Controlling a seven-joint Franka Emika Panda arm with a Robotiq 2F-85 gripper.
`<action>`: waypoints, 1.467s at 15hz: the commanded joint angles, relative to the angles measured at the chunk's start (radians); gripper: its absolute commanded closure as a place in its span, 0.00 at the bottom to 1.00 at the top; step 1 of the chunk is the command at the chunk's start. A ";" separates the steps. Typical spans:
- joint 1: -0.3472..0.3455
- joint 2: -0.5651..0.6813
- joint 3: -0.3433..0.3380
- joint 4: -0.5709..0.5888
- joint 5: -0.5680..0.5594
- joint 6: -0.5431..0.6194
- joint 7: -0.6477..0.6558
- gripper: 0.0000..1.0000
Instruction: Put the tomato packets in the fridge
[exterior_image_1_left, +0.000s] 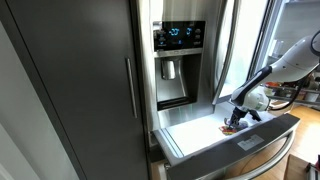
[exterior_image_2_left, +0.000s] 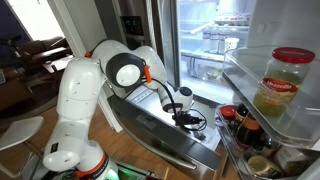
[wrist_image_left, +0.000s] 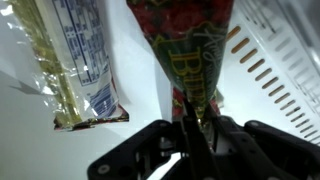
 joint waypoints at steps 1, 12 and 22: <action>-0.016 -0.023 0.008 -0.008 0.015 -0.003 -0.005 0.98; 0.109 -0.224 -0.119 -0.056 0.015 -0.005 0.054 0.98; 0.112 -0.238 -0.107 -0.039 0.056 0.004 0.028 0.98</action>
